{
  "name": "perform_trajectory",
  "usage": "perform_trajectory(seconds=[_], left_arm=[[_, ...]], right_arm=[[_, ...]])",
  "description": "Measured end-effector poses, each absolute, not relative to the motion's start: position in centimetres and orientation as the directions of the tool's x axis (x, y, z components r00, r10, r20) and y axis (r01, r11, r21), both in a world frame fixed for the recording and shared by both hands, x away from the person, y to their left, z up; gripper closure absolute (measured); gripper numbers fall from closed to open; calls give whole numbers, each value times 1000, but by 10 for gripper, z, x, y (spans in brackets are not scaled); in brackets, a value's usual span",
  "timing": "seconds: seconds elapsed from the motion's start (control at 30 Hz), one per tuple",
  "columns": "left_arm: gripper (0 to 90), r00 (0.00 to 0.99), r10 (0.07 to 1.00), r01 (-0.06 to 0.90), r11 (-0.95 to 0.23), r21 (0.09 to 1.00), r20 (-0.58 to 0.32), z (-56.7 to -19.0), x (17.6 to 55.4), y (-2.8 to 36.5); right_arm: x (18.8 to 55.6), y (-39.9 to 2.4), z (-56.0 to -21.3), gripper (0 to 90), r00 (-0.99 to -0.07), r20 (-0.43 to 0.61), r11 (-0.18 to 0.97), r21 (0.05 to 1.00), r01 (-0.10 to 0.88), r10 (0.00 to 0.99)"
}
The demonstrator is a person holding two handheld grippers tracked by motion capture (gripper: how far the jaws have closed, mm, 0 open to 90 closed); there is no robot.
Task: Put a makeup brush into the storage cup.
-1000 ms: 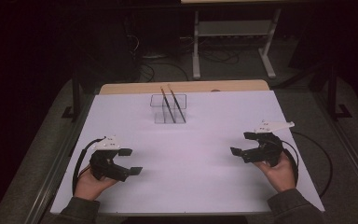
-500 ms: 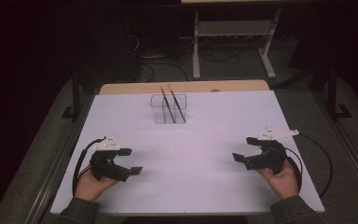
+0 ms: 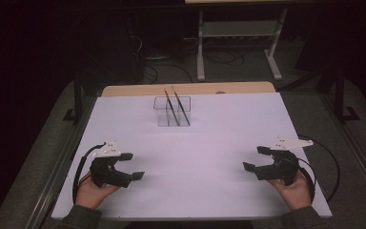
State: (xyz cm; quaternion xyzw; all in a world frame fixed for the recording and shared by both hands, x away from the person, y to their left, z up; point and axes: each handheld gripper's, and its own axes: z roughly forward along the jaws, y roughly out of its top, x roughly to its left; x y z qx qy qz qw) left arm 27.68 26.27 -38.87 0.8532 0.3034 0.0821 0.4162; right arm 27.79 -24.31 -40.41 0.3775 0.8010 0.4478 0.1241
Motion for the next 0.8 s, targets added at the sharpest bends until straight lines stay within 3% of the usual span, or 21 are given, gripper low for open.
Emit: perform_trajectory(seconds=[0.8], left_arm=[[166,788,606,457,-455,765,-111,-401,267,277]], right_arm=[[265,-255,-417,141,-670,155,293,812,505,726]])
